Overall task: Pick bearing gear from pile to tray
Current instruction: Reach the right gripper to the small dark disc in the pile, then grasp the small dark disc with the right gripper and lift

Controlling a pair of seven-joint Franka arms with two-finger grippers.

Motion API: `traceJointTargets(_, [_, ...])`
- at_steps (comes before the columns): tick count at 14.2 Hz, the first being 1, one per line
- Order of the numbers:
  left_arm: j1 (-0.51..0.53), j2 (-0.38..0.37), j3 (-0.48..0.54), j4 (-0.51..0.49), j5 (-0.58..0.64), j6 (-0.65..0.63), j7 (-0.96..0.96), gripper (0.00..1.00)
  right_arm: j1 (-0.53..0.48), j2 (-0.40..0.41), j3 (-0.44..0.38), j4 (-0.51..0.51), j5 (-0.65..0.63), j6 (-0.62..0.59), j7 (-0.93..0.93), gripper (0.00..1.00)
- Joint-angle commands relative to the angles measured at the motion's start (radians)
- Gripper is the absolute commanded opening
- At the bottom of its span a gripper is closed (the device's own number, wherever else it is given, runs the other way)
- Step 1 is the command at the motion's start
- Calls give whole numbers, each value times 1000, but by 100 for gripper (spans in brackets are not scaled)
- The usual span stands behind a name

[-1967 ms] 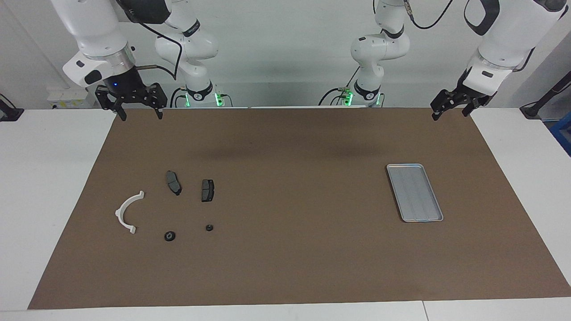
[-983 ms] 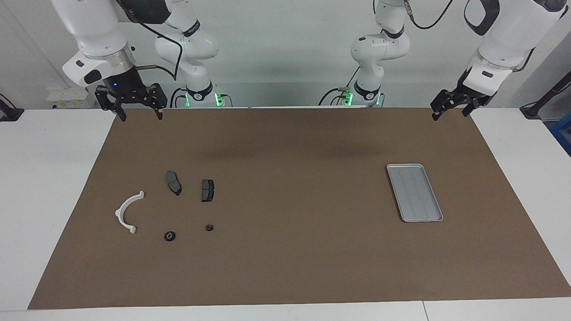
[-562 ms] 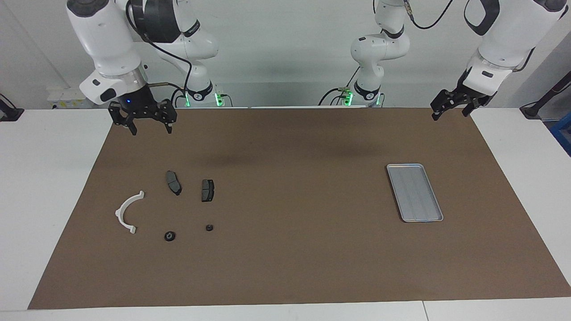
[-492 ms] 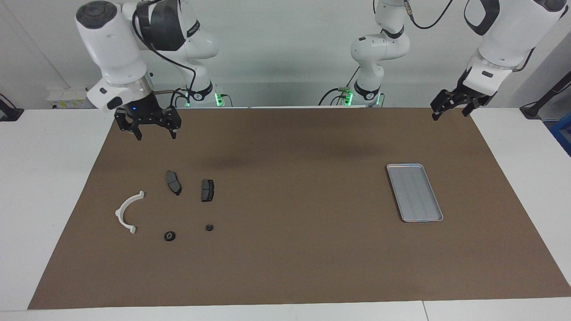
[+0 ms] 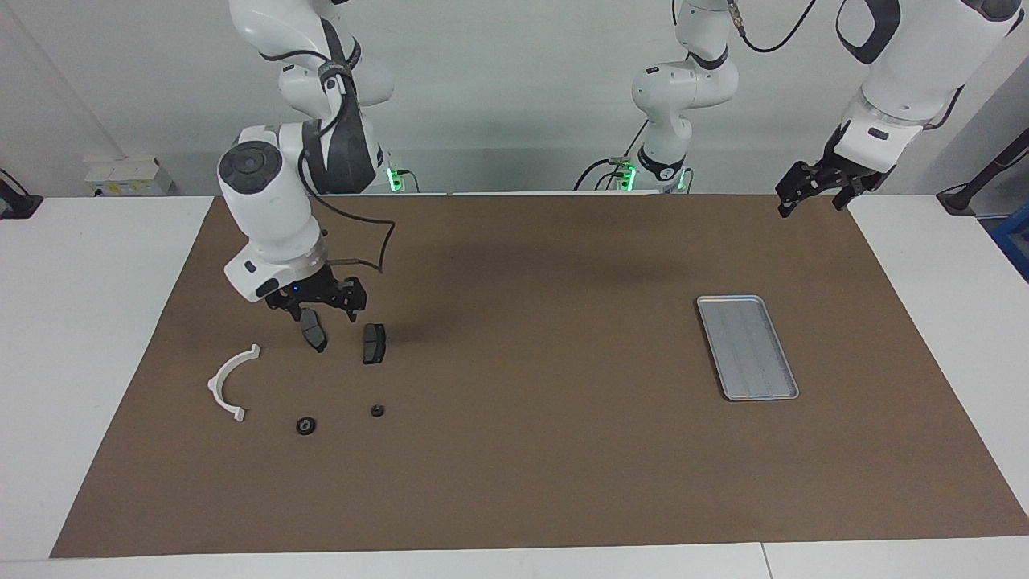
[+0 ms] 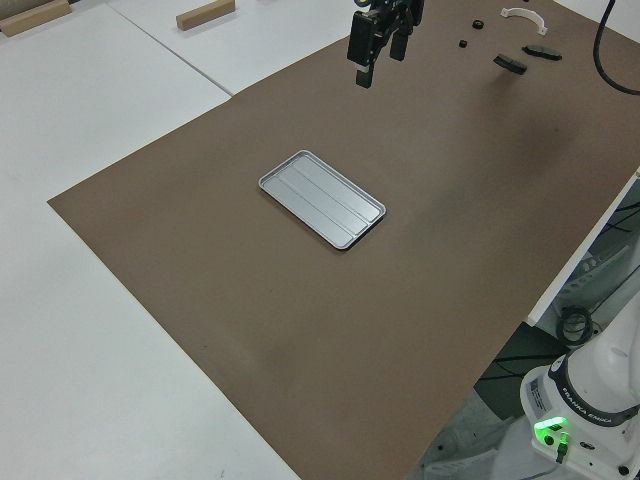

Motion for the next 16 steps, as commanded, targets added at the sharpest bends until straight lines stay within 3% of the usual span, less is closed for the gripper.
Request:
traceJointTargets(1, [-1, -14, 0, -17, -3, -8, 8, 100, 7, 89, 1, 38, 11, 73, 57, 100])
traceJointTargets(8, [-1, -14, 0, -17, -3, -8, 8, 100, 53, 329, 1, 205, -1, 119, 216, 96])
traceJointTargets(11, [-1, -14, 0, -17, -3, -9, 8, 100, 59, 373, 1, 210, -5, 170, 236, 90])
traceJointTargets(16, [-1, -14, 0, -17, -5, -9, 8, 100, 65, 399, 0, 233, -13, 181, 250, 90])
